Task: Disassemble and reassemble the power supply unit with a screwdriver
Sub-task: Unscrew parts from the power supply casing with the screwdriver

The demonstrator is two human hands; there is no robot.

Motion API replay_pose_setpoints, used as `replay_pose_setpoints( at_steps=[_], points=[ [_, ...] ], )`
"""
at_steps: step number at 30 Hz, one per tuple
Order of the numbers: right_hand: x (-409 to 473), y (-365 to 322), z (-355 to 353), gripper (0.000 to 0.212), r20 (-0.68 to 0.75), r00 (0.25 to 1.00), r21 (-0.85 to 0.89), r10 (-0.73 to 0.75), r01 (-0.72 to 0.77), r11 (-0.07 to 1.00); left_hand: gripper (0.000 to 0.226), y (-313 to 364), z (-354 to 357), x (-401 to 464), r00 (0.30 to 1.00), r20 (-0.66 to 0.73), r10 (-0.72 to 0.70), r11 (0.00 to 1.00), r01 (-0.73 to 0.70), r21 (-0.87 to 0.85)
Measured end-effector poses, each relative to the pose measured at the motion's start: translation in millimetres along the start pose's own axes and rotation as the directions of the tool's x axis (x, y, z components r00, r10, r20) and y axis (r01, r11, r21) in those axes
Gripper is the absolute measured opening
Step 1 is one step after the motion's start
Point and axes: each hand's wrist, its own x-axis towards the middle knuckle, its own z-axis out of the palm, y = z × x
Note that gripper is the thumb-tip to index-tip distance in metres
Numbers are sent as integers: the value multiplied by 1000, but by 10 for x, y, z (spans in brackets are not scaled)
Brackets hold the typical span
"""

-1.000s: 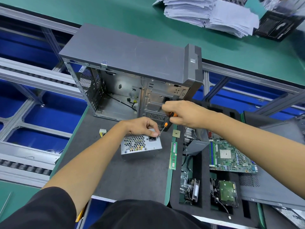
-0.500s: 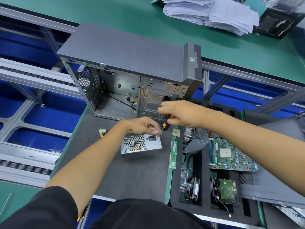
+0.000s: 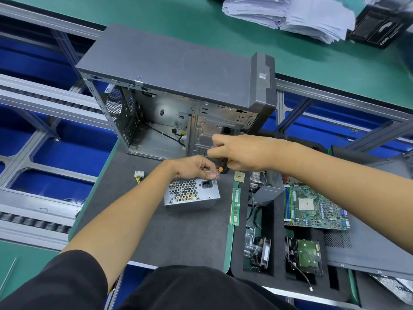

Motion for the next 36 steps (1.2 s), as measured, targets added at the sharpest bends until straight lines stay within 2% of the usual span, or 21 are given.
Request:
replay_pose_setpoints(
  at_steps=[9,12,14,20,21,23,24,25,26,27,29,30,32,33,36],
  points=[
    [35,21,-22,27,-11,999,14,-39,39,999,12,14,5,-11,1000,11,12,1000,-12,28],
    [30,-1,-15,12,-25,998,-102,-61,58,993,28,42,16,-26,998,20,52,998,-52,26],
    [39,-19,-9,7,-18,998,-168,-68,64,984,30,55,23,-33,998,19,58,998,-59,25],
    [96,-65,-39,30,10,998,-62,-57,58,996,9,8,7,-36,1000,-9,-4,999,4,39],
    [102,-69,-59,34,19,998,-61,-65,66,996,12,0,-2,-25,1000,-23,-6,999,7,36],
    [102,-69,-85,30,22,997,-130,-73,76,989,30,-11,-2,-3,999,-34,13,999,-11,38],
    [94,-68,-96,21,14,998,-183,-61,62,981,28,-13,2,6,1000,-28,14,999,-13,33],
    [85,-66,-93,11,-2,999,-233,-49,48,971,16,-14,9,8,1000,-19,10,999,-10,31],
    [77,-57,-76,11,-16,999,-274,-38,32,961,10,-1,21,0,1000,-13,10,1000,-9,19],
    [61,-57,-55,15,-31,999,-297,-43,32,954,20,4,23,5,1000,-19,13,1000,-12,17],
    [47,-30,-18,11,-51,998,-196,-33,22,980,16,15,24,-4,1000,-18,9,1000,-9,11],
    [42,-22,-17,16,-53,998,-85,-30,25,996,8,18,19,-15,1000,-6,14,1000,-14,0],
    [41,-37,-49,35,-28,997,87,-72,74,993,19,-1,9,-11,1000,-7,23,1000,-23,9],
    [46,-53,-68,38,-8,994,92,-110,111,990,22,14,6,-21,1000,-13,13,1000,-13,28],
    [78,-43,-94,31,39,989,-81,-141,144,986,17,-2,6,-2,999,-28,30,999,-29,41]
  ],
)
